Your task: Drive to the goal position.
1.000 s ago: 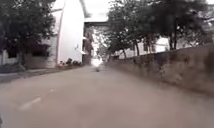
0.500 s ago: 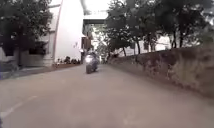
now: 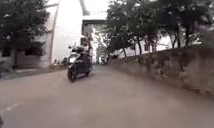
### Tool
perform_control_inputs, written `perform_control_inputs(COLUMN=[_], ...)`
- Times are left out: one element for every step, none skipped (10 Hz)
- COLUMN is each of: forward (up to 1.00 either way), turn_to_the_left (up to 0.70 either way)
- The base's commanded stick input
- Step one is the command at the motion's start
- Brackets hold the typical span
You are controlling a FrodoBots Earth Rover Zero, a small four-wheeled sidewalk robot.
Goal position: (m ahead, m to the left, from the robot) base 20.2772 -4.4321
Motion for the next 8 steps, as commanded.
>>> perform_control_inputs(forward=[1.0,1.0,1.0,1.0,1.0,1.0,1.0,1.0], turn_to_the_left=[0.0,0.0,0.0,0.0,0.0,0.0,0.0,0.0])
